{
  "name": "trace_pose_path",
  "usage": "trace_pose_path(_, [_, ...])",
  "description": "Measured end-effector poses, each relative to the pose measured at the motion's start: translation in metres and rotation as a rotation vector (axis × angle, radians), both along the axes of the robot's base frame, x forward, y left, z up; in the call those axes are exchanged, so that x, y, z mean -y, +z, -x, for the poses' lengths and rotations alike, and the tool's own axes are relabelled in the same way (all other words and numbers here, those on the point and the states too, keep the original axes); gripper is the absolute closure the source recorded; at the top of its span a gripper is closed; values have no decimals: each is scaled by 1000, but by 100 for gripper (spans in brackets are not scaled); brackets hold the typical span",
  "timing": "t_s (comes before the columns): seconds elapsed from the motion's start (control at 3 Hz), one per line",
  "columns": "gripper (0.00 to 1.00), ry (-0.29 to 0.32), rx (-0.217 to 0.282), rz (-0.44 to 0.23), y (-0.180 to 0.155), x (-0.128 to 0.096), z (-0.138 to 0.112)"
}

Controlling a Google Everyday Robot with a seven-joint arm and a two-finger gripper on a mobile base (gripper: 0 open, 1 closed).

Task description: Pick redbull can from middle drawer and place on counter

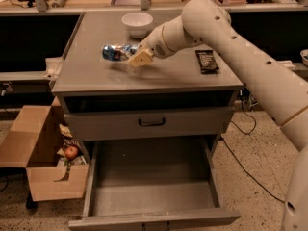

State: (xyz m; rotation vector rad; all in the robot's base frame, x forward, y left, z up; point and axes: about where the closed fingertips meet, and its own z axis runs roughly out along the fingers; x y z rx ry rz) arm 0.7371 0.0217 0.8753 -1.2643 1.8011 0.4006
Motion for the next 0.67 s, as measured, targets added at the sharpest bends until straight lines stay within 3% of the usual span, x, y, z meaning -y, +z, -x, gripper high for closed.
trace_pose_path(0.33, [0,0,0,0,0,0,0])
trace_pose_path(0.67, [0,0,0,0,0,0,0])
